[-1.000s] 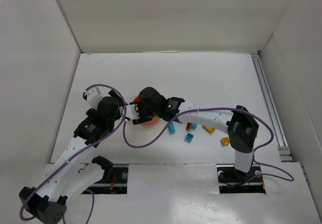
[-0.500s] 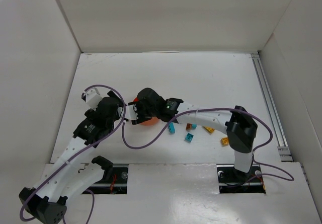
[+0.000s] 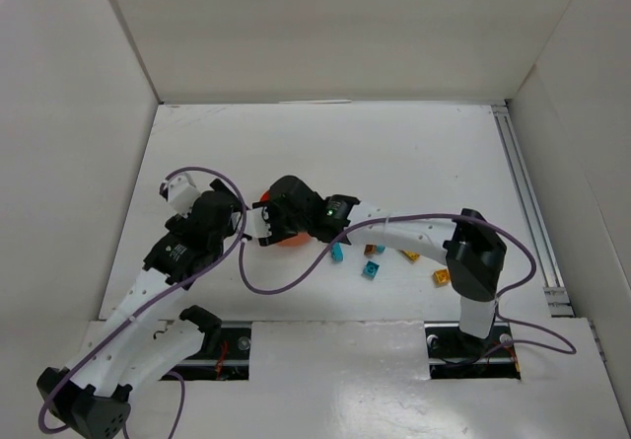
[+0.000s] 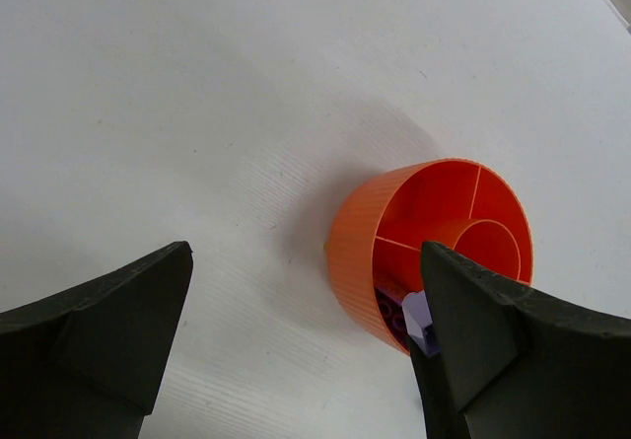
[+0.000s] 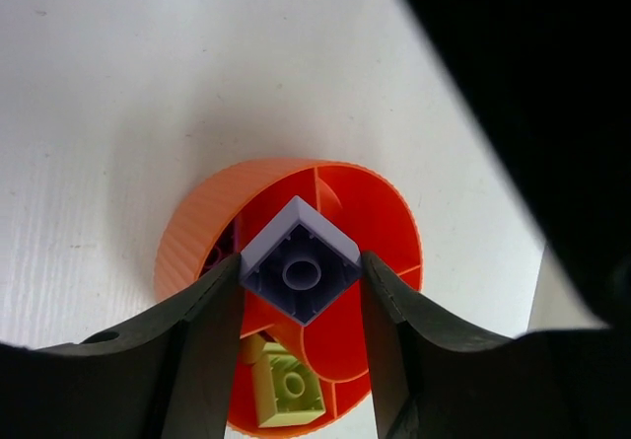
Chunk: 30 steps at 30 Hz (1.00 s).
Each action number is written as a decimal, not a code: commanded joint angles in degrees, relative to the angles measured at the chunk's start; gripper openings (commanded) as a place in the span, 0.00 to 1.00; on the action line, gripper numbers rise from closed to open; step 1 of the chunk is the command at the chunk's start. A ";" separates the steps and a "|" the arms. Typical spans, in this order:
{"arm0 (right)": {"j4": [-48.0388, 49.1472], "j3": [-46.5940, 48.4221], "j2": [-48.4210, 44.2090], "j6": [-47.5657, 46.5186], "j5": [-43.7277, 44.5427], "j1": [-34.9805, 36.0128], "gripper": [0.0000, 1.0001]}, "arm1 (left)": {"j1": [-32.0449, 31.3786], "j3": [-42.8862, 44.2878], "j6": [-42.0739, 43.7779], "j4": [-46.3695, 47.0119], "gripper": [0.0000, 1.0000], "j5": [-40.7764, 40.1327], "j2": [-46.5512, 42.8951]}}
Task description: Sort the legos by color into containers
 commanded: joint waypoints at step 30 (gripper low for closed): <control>-0.85 -2.36 -0.43 1.97 0.84 -0.12 0.65 | 11.04 3.68 8.28 14.52 1.00 12.78 2.59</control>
